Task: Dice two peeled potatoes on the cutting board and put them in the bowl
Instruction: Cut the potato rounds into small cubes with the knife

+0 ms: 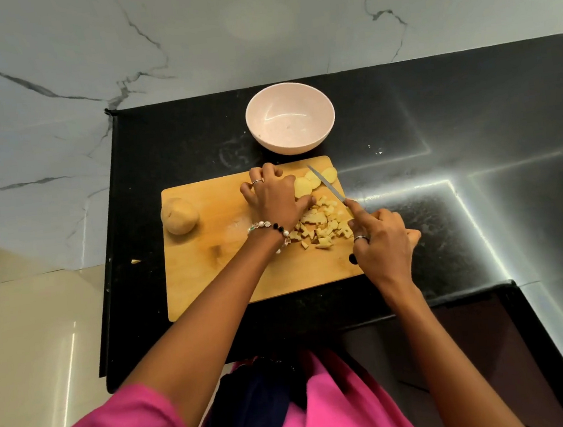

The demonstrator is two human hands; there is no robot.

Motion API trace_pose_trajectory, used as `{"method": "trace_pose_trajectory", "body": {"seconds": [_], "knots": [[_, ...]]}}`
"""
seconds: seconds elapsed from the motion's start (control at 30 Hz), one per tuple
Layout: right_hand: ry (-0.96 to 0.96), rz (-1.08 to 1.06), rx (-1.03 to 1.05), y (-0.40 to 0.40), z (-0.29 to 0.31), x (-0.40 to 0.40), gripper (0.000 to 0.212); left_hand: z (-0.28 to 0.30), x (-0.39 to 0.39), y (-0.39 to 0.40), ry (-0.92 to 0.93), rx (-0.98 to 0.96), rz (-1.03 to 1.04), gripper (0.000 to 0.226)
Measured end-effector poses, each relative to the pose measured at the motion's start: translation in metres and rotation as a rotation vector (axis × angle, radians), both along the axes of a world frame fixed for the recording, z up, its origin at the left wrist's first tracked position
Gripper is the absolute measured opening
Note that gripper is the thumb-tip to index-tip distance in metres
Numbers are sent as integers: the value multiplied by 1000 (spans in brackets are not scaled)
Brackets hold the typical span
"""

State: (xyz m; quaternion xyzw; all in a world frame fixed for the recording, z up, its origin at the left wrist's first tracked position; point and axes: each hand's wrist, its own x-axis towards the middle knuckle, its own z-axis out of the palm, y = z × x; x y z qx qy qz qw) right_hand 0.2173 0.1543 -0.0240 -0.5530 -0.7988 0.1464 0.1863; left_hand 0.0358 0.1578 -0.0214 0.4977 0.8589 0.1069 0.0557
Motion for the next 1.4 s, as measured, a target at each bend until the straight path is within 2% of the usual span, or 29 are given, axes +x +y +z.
{"method": "trace_pose_trajectory", "body": {"seconds": [0.23,0.37,0.47,0.53,0.63,0.73,0.8,0.93,1.0,1.07,1.2,1.27,1.4], "knots": [[20,24,-10,0,-2,-4,52,4,2,12,4,-19,27,44],[35,17,-42,1,-1,-4,49,9,-2,8,60,88,-41,30],[58,11,-56,1,0,-4,46,12,-9,9,69,152,-57,31],[75,8,-62,0,0,-5,44,16,-15,6,-73,241,14,29],[114,13,-67,-3,-2,-9,41,25,-26,-8,-428,379,206,21],[187,52,-49,-11,-4,-17,39,29,-36,-35,-769,421,368,10],[228,70,-41,-17,-3,-25,36,25,-42,-55,-937,430,462,19],[298,147,-54,-38,3,-46,29,14,-49,-89,-1074,396,552,42],[290,184,-95,-49,4,-56,24,7,-51,-98,-1028,361,540,41],[247,215,-131,-59,1,-66,18,2,-51,-104,-905,317,499,39],[186,222,-161,-79,-3,-78,18,0,-52,-111,-387,66,337,46],[136,239,-158,-87,-4,-81,20,1,-53,-114,-322,26,305,51],[40,301,-118,-95,-7,-84,24,-3,-56,-115,-344,39,259,59]]}}
